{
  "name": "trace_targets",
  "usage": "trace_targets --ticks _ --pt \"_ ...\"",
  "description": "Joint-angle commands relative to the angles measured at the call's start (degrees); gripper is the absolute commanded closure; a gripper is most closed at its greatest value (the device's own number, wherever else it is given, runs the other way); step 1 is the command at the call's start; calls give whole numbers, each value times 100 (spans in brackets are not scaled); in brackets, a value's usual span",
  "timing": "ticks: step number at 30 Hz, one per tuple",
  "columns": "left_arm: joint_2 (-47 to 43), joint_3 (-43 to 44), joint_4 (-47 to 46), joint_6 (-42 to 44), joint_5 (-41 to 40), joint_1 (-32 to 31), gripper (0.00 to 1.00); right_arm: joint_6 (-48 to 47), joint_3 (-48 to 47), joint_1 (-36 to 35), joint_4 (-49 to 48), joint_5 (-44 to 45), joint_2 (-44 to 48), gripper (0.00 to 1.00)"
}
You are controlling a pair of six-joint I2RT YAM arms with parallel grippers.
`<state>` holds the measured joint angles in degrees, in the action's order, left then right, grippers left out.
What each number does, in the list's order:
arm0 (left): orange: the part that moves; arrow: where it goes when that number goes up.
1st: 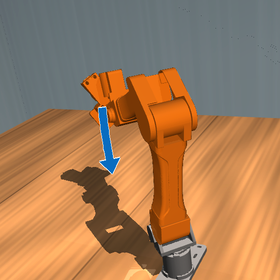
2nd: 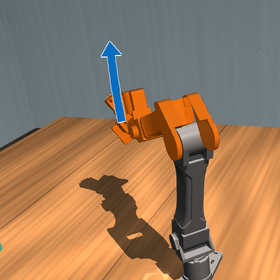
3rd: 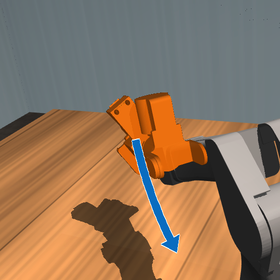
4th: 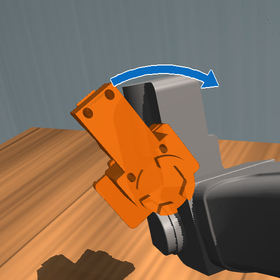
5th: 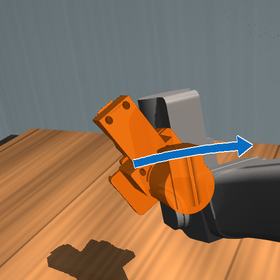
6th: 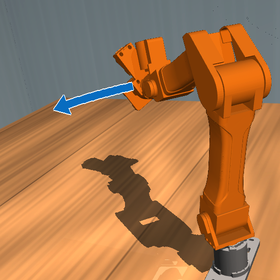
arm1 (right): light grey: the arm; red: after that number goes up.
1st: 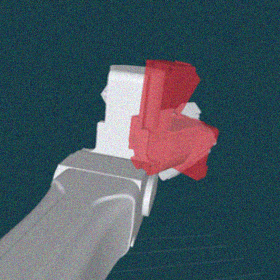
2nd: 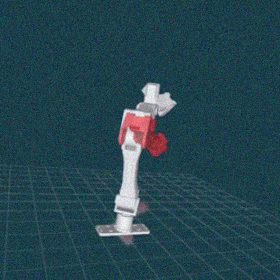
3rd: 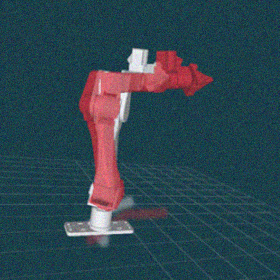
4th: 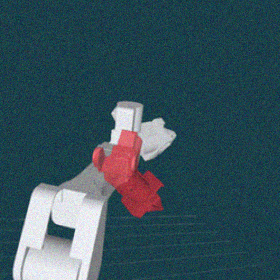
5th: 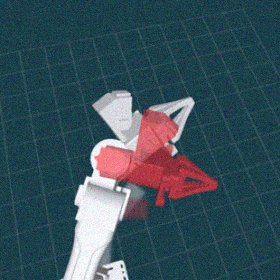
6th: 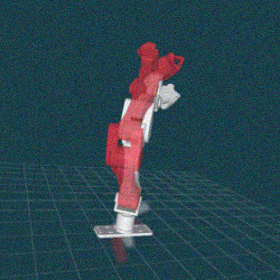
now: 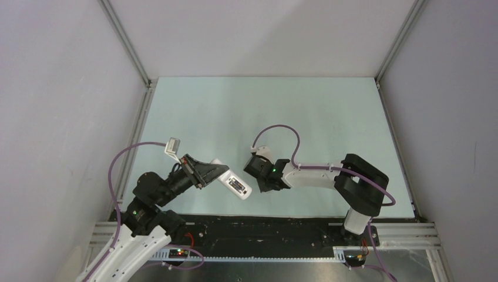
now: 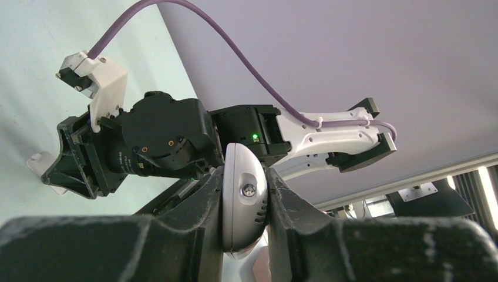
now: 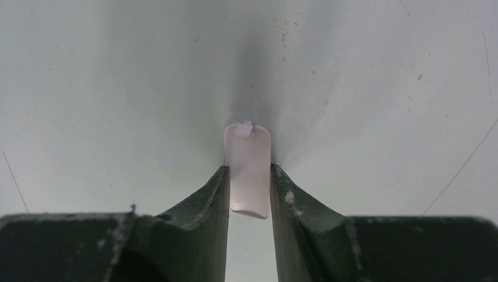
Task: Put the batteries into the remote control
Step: Adjust the battery cover at the center of the board.
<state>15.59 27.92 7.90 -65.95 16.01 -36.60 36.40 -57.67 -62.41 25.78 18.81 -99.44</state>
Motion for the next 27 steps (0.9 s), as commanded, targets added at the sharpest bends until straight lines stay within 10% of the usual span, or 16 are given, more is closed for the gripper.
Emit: trace_targets --ticks 1,8,27 --pt "-42 30 -155 48 -24 5 99 25 353 -42 317 -342 -620 75" --pt "-32 28 -155 53 -14 4 99 11 306 -38 405 -279 -480 100" --pt "37 95 -152 58 -1 5 99 191 -373 -234 1828 1134 152 100"
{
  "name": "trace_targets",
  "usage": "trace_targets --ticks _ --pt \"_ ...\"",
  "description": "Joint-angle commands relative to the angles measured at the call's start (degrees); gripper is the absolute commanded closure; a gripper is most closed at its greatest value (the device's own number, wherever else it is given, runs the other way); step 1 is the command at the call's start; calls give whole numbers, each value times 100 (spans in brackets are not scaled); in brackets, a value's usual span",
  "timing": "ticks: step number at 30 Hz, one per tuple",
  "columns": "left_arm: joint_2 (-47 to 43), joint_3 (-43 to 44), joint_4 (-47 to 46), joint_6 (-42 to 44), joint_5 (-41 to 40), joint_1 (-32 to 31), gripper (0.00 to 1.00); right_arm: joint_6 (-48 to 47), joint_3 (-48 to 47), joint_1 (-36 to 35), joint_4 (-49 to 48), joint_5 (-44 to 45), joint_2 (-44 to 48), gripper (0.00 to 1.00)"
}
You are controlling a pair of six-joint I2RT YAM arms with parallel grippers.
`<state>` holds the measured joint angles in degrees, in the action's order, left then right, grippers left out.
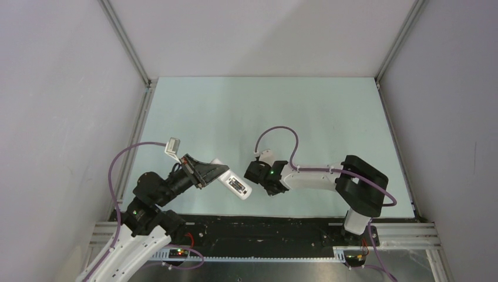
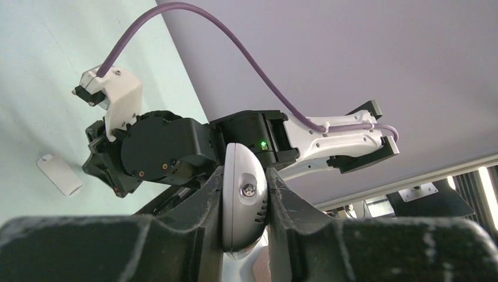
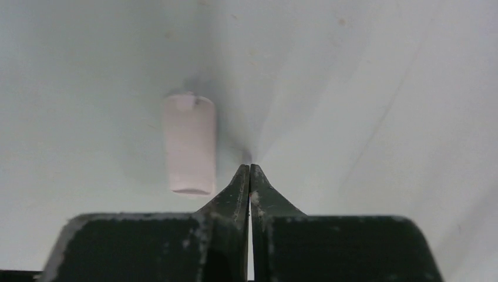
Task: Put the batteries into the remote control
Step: Adjust the battery cover at the center of the board.
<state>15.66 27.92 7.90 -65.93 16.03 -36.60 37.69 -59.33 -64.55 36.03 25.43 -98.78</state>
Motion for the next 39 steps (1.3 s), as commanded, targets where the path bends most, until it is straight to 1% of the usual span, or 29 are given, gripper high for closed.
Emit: trace_targets --ticks 1,4,6,12,14,17,21,25,31,33,35,37,39 --pt "33 98 -149 55 -4 9 99 67 -257 -21 898 586 65 100" --pt "30 99 -152 58 -15 10 99 120 -399 -31 1229 756 -34 100" --pt "22 93 -153 56 -20 5 99 178 -400 -30 1280 799 -59 100" --pt "11 91 -157 47 -23 5 99 370 -383 -13 1084 630 156 100" --pt "15 98 -153 50 -22 6 99 343 -298 70 794 376 309 100" --pt "2 99 -157 60 -22 7 99 257 25 286 113 -69 592 96" --pt "-24 96 -156 69 -37 6 99 244 242 411 -326 -377 955 97" --pt "-33 59 -157 41 -26 5 99 161 287 478 -702 -832 991 98" --pt "-44 64 -157 54 -38 9 99 176 287 505 -1108 -1177 873 98" --pt "-46 52 -156 54 -39 7 99 189 282 523 -1171 -1210 813 96" --pt "-46 41 -157 54 -32 10 99 214 283 544 -1189 -1202 756 86" --pt "-46 38 -153 56 -35 8 99 224 286 556 -1185 -1161 728 81" --pt "-39 38 -157 54 -38 11 99 231 288 579 -1149 -1103 707 77"
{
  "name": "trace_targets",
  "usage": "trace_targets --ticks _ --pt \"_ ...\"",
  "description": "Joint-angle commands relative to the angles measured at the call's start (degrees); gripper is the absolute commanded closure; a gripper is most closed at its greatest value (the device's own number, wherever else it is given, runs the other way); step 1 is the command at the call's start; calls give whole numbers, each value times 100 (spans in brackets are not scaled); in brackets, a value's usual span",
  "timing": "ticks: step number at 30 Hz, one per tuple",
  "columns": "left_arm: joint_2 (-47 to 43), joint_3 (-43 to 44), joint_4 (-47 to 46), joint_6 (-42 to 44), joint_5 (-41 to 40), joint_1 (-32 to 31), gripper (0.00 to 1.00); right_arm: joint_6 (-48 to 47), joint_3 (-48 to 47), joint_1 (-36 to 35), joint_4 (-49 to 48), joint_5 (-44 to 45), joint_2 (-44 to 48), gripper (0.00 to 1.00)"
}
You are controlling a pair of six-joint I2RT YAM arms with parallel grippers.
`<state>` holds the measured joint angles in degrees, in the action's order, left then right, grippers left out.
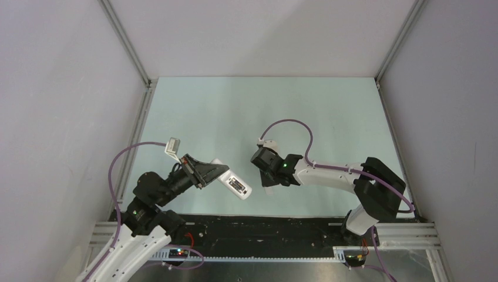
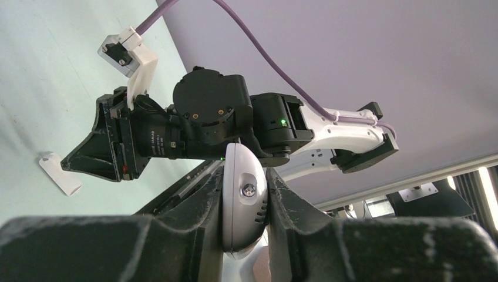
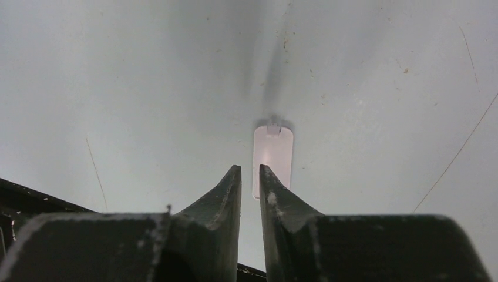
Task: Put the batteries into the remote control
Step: Adjust the battery cover at the center of the board.
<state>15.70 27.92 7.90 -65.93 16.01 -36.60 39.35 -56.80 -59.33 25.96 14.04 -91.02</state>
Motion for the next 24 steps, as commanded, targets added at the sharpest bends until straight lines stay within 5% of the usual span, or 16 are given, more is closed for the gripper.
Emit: trace_targets --ticks 1,9,24 --pt "-39 38 -157 50 -32 5 99 73 36 55 -79 72 -83 77" --pt "-16 16 -156 47 -15 8 99 201 37 41 348 344 -271 66" --pt "46 53 -156 61 -4 4 99 250 28 37 317 313 -550 67"
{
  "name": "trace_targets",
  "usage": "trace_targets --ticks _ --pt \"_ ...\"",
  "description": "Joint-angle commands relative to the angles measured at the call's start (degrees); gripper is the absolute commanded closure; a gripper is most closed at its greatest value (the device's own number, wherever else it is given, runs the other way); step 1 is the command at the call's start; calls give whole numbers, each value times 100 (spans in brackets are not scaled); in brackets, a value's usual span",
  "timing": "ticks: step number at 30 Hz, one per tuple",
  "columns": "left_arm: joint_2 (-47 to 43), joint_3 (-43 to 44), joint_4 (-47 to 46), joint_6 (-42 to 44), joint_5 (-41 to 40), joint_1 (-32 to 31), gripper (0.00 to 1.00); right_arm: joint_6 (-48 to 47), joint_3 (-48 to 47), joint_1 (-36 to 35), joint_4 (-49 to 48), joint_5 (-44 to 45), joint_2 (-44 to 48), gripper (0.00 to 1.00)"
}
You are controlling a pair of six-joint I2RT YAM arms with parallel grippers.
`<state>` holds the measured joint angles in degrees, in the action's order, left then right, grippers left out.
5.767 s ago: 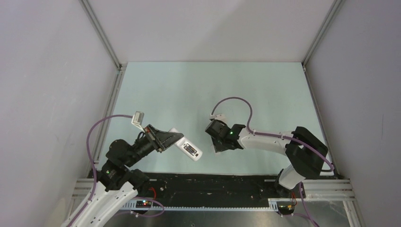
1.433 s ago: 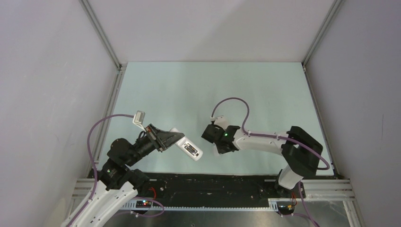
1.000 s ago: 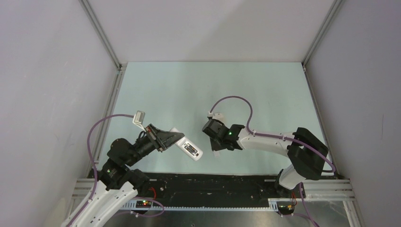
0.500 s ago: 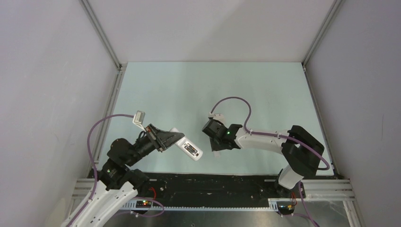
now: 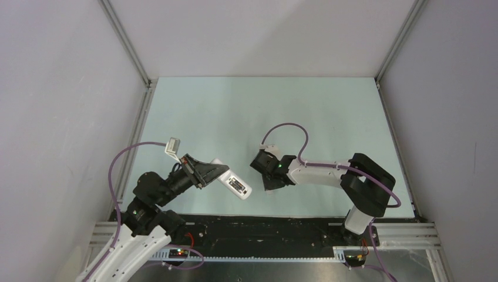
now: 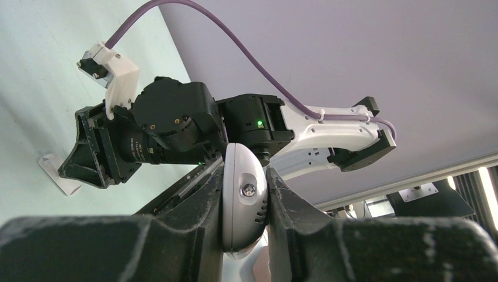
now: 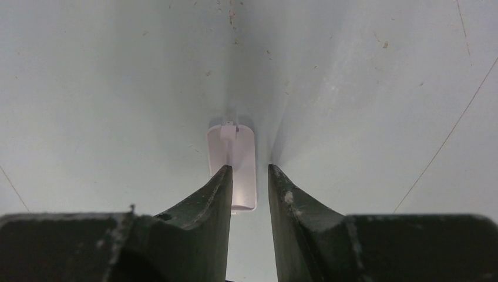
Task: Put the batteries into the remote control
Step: Adjust the battery cover at the center of the board.
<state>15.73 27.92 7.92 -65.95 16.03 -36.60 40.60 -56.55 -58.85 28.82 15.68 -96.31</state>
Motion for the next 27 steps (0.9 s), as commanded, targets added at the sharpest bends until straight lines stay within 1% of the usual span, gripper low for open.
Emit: trace_targets --ticks 1,11,19,22,27 --pt "49 59 -159 58 -5 4 99 113 11 -7 33 147 -26 69" --pt "37 73 -153 72 -8 11 99 141 4 -13 33 153 -7 68" --pt "45 75 -159 67 5 10 99 134 4 -47 52 244 301 68" --pt "44 66 -155 66 -2 9 99 148 9 -53 129 348 378 71" --pt "40 58 -164 65 13 11 99 177 12 -45 341 512 435 81"
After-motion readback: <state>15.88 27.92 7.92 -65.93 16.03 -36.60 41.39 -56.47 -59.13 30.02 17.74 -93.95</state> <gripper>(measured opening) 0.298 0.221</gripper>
